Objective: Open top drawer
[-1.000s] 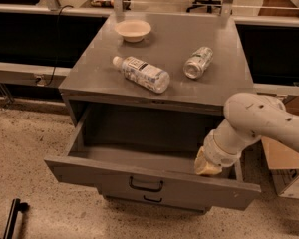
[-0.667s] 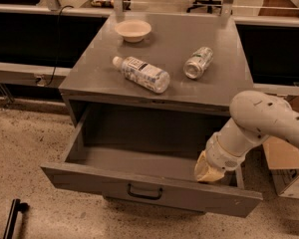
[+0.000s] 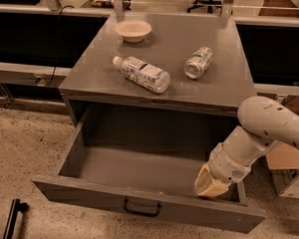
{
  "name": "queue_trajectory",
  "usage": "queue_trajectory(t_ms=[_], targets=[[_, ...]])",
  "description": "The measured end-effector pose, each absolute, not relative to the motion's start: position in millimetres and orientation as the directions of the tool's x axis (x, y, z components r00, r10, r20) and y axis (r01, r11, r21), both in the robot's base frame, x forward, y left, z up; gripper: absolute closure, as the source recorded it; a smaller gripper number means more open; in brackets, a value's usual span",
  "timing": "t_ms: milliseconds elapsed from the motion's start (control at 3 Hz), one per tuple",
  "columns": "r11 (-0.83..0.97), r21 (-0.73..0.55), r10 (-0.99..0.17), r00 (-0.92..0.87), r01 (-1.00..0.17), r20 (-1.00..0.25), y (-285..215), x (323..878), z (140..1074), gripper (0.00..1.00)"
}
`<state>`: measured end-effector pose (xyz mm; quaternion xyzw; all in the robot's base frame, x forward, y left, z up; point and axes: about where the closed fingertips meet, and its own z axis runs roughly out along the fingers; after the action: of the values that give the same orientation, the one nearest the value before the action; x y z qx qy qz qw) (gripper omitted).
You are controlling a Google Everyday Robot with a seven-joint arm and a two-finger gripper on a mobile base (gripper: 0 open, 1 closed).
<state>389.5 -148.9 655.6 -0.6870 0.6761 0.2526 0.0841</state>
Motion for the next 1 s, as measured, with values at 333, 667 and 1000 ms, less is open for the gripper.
queue_trajectory(t_ms=[333, 667, 1000], targets=[[-0.089, 0.226, -0.867, -0.036, -0.970, -0.496, -149, 374, 673, 1.00], [-0.063, 0.112, -0.878, 0.002, -0.992, -0.478, -159, 381, 702, 1.00], [-0.005, -0.017, -0.895, 0.012, -1.000, -0.446, -178, 399, 728, 1.00]])
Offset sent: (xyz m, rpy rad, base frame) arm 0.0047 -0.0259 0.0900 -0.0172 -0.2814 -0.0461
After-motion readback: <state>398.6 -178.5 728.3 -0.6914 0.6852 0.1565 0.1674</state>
